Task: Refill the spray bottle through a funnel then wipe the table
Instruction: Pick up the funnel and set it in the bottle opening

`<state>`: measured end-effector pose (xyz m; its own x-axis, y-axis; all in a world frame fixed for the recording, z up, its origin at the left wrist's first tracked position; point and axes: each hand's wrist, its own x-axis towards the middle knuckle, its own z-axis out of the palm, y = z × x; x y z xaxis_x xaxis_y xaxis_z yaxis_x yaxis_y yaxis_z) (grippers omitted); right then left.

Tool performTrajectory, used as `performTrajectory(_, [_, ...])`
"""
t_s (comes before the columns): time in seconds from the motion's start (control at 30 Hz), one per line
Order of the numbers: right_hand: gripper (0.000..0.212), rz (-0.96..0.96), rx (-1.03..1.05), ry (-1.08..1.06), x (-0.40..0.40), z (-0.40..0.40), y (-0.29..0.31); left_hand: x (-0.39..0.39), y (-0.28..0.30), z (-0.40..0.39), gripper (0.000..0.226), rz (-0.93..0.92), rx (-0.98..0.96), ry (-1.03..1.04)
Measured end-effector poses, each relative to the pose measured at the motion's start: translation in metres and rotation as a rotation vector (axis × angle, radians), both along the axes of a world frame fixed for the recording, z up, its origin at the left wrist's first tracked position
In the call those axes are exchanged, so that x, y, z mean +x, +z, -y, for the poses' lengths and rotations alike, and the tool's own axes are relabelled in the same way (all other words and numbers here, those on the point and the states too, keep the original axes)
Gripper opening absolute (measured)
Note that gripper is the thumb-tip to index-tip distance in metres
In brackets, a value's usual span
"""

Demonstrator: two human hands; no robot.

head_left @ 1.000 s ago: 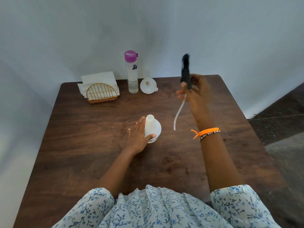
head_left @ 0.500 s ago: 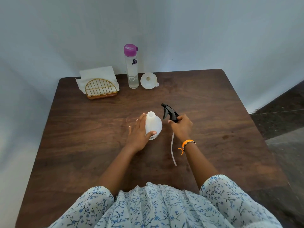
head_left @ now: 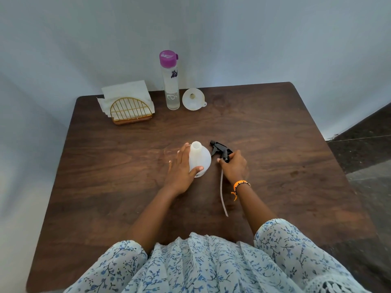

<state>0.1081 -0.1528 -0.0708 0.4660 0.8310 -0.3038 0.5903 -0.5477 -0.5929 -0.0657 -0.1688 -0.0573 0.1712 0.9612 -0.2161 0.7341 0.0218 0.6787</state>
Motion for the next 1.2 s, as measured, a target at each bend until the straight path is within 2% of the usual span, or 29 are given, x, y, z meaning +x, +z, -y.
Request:
performTrajectory(0.13, [0.035, 0.053, 0.004, 0.021, 0.002, 0.001, 0.001, -0.001, 0.002, -0.001, 0.084, 0.12, -0.035, 0.018])
performTrajectory(0.23, [0.028, 0.07, 0.105, 0.031, 0.002, -0.001, 0.004, -0.004, 0.01, -0.006, 0.081, 0.259, -0.128, 0.036])
performTrajectory(0.37, [0.01, -0.177, 0.324, 0.074, -0.005, -0.017, 0.005, -0.014, 0.028, -0.018, 0.066, 0.473, -0.297, 0.1])
performTrajectory(0.53, [0.007, -0.29, 0.381, 0.117, -0.015, -0.05, 0.015, -0.024, 0.05, -0.041, 0.054, 0.641, -0.237, 0.213])
performTrajectory(0.77, [0.008, -0.338, 0.468, 0.196, -0.028, -0.118, 0.024, -0.018, 0.05, -0.105, 0.029, 0.601, -0.146, 0.39])
performTrajectory(0.97, [0.027, -0.236, 0.444, 0.344, -0.036, -0.182, -0.001, -0.008, 0.032, -0.156, 0.026, 0.553, -0.189, 0.434])
performTrajectory(1.2, [0.036, -0.232, 0.324, 0.393, -0.043, -0.225, -0.022, -0.008, 0.011, -0.18, 0.028, 0.534, -0.238, 0.474])
